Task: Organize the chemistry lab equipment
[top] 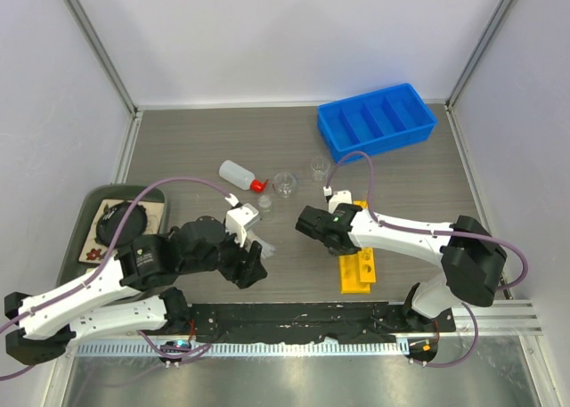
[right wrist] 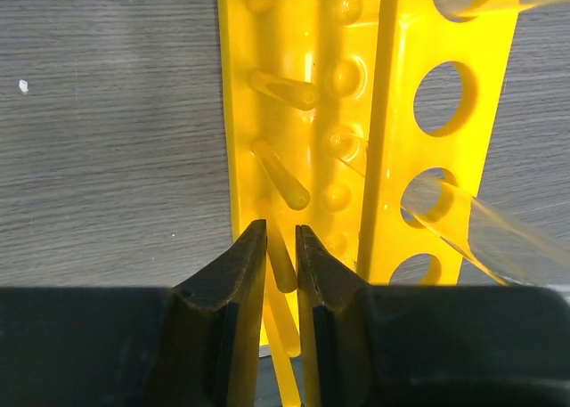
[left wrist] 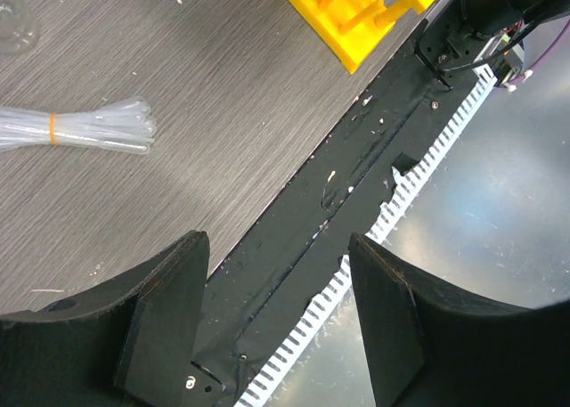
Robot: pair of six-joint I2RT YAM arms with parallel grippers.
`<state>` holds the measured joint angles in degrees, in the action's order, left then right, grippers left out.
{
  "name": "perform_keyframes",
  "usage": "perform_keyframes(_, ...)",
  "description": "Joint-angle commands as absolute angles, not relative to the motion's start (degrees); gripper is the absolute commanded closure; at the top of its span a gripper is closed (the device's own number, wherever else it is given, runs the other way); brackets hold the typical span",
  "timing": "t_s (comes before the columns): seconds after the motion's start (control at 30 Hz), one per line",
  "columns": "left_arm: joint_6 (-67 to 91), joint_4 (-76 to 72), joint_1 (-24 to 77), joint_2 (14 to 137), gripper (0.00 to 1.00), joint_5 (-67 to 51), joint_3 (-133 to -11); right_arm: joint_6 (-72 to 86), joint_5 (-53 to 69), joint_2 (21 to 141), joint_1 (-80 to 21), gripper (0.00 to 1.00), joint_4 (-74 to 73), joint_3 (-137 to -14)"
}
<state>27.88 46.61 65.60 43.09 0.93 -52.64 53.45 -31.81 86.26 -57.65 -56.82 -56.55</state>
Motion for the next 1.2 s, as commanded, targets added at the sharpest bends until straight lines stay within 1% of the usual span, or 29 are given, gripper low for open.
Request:
perform_keyframes(0.0,27.33,46.41,65.48,43.33,0.32,1.23,-53.79,52.65,-33.22,86.13,-56.87,0.79,-55.37,-56.16)
perform_keyframes(0.03,27.33,46.32,65.48,43.42,0.32,1.23,-53.79,52.47,-33.14,86.13,-56.69,0.82,-55.28,-56.16)
perform_keyframes(0.13,27.33,46.23,65.48,43.86,0.32,1.23,-54.05,52.21,-33.05,86.05,-56.34,0.89,-55.28,-55.81)
perform_keyframes(0.23,27.25,46.14,65.48,44.29,0.32,1.23,-54.14,52.12,-33.13,85.70,-55.64,0.93,-55.37,-55.11)
perform_keyframes(0.43,27.07,45.97,65.48,45.00,0.32,1.14,-54.40,52.21,-32.70,84.11,-53.70,0.94,-55.02,-53.79)
perform_keyframes(0.63,26.81,45.35,65.48,46.76,0.32,0.88,-55.02,50.10,-31.55,82.01,-48.26,0.96,-54.49,-53.61)
perform_keyframes(0.87,26.63,44.12,65.48,48.43,0.32,0.44,-55.37,44.13,-29.18,79.45,-36.31,0.96,-50.98,-53.44)
perform_keyframes(1.17,26.28,44.03,65.48,49.83,0.32,0.53,-55.63,36.31,-28.04,83.57,-23.05,0.96,-46.59,-57.48)
